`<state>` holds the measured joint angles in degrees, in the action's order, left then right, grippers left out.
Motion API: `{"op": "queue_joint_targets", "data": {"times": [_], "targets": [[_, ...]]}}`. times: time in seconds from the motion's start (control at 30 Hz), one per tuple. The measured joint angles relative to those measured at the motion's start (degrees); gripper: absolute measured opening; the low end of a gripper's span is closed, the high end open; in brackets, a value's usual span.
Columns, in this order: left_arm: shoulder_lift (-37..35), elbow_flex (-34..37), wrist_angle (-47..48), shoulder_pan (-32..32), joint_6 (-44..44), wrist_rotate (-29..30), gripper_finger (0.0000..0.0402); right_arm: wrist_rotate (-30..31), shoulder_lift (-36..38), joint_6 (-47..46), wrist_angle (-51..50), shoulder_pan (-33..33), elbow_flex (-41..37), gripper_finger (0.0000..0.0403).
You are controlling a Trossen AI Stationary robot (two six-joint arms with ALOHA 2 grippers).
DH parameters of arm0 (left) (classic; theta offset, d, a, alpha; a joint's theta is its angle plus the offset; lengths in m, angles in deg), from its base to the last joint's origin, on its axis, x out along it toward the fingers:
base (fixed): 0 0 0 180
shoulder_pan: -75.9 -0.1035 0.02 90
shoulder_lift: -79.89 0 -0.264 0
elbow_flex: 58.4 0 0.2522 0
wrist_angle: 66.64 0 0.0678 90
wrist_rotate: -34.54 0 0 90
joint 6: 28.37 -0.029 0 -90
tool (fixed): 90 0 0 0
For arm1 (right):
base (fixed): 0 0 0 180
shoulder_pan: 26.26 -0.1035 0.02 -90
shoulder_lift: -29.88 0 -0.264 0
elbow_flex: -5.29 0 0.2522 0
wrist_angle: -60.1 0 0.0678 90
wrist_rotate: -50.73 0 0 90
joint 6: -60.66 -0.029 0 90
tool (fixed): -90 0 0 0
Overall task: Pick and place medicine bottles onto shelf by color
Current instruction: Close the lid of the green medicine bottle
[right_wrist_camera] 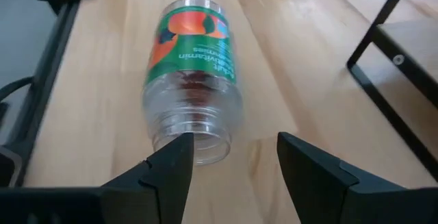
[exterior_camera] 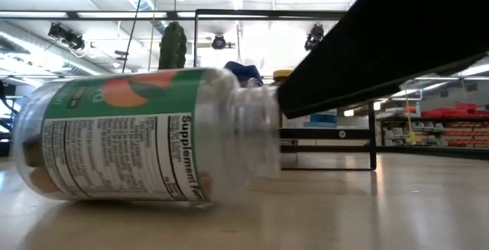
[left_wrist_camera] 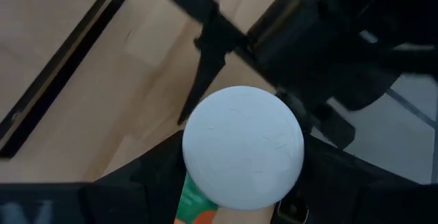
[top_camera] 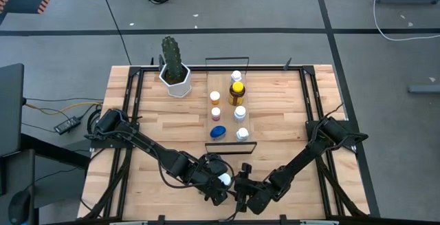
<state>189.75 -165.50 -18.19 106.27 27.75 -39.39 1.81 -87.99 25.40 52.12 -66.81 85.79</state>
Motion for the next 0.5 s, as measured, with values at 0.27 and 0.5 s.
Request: {"op": "queue_joint_targets", "data": {"times": [0.27, 0.5], "targets": [[-0.76, -0.04, 11.69, 1.8, 2.84, -1.96, 0.0239, -0.28, 0.0, 0.38, 0.2, 0.54, 0.0, 0.0217], [-0.98, -0.04, 20.06, 4.22, 3.3, -1.96, 0.0246, -0.44, 0.0, 0.38, 0.26, 0.54, 0.0, 0.0217]]}}
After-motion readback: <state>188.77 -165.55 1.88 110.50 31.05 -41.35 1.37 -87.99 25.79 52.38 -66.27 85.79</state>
